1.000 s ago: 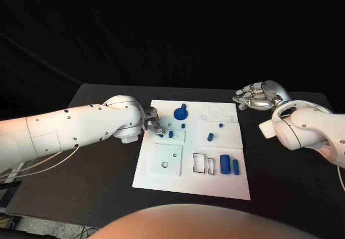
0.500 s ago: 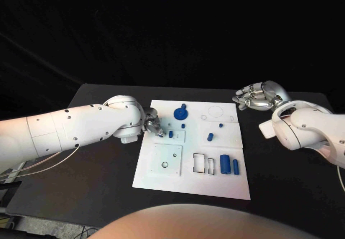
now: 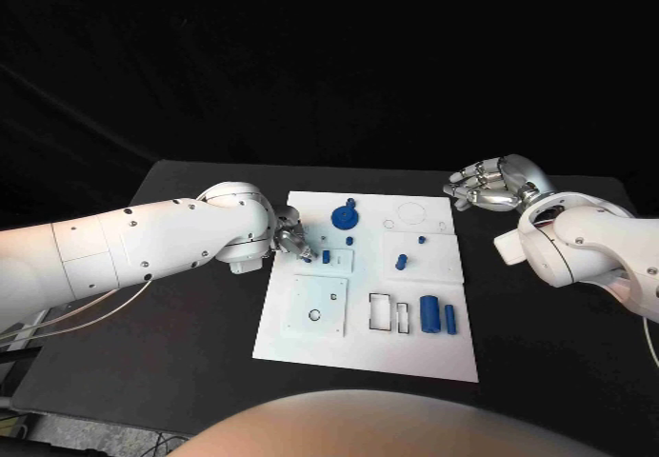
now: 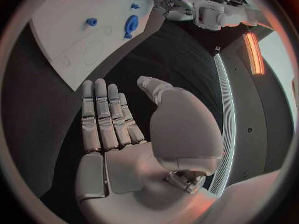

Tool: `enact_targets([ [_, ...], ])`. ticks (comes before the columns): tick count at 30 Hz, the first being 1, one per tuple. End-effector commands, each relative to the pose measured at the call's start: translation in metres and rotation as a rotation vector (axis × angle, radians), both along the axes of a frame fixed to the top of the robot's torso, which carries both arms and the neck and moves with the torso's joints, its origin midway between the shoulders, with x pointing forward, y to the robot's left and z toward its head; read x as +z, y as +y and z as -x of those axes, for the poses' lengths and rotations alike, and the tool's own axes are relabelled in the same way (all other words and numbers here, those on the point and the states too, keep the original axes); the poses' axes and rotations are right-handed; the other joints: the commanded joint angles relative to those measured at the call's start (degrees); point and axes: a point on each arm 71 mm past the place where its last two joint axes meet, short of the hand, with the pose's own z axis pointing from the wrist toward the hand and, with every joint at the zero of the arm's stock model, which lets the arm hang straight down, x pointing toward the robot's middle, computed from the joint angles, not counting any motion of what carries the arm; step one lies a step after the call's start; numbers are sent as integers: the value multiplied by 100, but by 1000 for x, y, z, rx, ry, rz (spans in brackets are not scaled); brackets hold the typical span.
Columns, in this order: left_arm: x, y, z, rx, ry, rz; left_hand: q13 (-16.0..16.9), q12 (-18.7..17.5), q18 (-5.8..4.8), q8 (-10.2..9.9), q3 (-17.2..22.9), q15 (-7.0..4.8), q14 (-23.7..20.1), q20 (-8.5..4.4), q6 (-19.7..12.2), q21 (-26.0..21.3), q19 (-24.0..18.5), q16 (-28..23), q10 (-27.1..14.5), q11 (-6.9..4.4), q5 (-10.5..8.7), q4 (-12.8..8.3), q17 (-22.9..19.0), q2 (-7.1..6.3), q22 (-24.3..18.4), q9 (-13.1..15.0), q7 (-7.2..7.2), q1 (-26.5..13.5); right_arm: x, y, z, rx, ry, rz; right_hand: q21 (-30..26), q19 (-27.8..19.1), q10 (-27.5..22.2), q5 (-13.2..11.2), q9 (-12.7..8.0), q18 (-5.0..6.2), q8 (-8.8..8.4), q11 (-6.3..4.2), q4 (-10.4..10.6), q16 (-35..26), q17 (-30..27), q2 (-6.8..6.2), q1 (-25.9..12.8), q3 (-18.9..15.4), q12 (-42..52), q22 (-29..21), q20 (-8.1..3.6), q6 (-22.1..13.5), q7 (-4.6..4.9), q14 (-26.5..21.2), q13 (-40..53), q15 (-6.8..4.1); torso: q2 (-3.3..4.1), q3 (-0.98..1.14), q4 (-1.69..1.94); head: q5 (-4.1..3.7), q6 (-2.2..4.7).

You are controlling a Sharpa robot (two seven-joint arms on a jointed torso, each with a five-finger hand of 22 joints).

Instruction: Assemble the parts on the task board

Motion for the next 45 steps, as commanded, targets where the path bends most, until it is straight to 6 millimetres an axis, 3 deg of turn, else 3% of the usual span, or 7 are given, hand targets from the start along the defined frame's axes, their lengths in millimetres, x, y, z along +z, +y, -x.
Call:
enact_targets([
  [1,-3,1,1,0,22,-8,-5,-32,-11,-21,-54,-46,595,-28,9,-19,14,21,13,-41,-26,4,1506,-9,877,-7,31,-56,0,2,1,20,0,7,-26,11,-13,7,-9,56,19,13,-20,-31,-12,-12,-58,-26,-25,-16,47,-57,166,-38,-12,15,2,0,-4,-1,1],
  [12,-4,2,-1,9,21,-9,-13,-34,-11,-21,-262,-51,595,-36,18,-28,16,21,12,-45,-34,152,1506,-20,886,-20,29,-151,0,2,1,21,2,7,-37,10,-16,8,-11,57,19,16,-15,-43,-15,-13,-77,-42,-22,-32,51,-61,168,-42,-21,18,4,-3,2,-11,1],
  [23,-3,3,-2,17,17,-5,-14,-24,-14,-22,-935,-54,595,-44,36,-37,28,21,17,-44,-34,508,1506,-8,910,-43,31,-238,-1,2,1,22,3,8,-74,2,-28,20,-20,57,21,24,-1,-89,-28,-8,-130,-99,-9,-86,64,-76,175,-66,-52,31,-2,-5,2,-10,1],
  [32,-3,4,-2,24,9,-1,-22,-25,-15,-31,-1376,-53,595,-42,48,-44,34,21,14,-44,-32,523,1506,81,925,-65,29,-334,-1,1,1,22,5,8,-98,-9,-39,28,-25,56,22,30,-5,-121,-40,-1,-138,-122,-4,-116,72,-85,180,-90,-69,40,0,-6,1,-12,1],
  [45,-2,7,-3,39,-9,10,-29,-30,-15,-28,-1462,-55,595,-43,59,-45,37,21,12,-49,-31,519,1506,140,931,-70,21,-334,-2,1,1,24,10,9,-113,-16,-42,34,-28,55,24,33,-5,-143,-49,7,-145,-136,2,-136,78,-87,182,-106,-79,46,2,-6,1,-15,1],
])
